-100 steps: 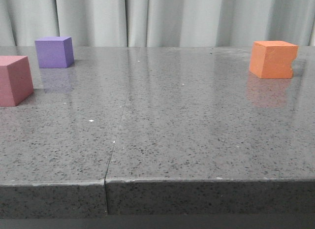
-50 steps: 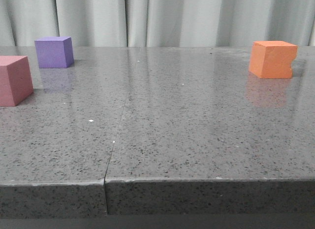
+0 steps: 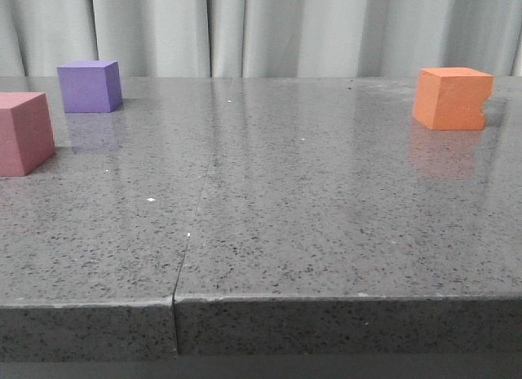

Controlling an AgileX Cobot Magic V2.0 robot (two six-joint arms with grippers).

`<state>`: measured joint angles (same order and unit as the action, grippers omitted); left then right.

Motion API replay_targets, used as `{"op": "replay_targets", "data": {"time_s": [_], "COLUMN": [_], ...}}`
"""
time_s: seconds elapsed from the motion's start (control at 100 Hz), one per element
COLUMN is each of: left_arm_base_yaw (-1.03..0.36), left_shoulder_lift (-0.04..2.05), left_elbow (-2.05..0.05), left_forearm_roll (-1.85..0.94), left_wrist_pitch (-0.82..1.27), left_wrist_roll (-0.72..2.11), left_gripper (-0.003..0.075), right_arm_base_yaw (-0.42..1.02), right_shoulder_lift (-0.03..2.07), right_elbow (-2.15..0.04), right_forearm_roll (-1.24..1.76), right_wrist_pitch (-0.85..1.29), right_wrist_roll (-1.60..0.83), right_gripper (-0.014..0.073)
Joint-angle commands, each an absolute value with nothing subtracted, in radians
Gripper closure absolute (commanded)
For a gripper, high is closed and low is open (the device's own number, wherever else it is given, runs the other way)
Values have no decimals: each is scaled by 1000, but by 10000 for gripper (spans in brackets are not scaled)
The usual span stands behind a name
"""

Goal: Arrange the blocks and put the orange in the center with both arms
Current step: 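Move the right gripper above the orange cube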

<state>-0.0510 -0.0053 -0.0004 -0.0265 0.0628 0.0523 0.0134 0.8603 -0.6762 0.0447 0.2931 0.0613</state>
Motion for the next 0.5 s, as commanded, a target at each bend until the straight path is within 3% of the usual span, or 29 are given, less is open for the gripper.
{"op": "replay_targets", "data": {"time_s": [0.0,0.28,0.49], "left_arm_base_yaw": [-49,-49,-49], "left_shoulder_lift": [-34,-34,-34], "left_elbow": [40,40,40], "left_forearm_roll": [-31,-31,-31], "left_wrist_pitch": [-21,-21,-21], "left_wrist_roll": [50,50,50], "left_gripper": [741,741,741], "right_arm_base_yaw": [9,9,38], "right_shoulder_lift": [949,1196,1351], "right_elbow": [-798,-1073,-1285], "right_forearm_roll": [44,45,46], "right_wrist_pitch": [289,480,657], "right_wrist_roll": [51,51,51], "right_gripper": [540,53,20]}}
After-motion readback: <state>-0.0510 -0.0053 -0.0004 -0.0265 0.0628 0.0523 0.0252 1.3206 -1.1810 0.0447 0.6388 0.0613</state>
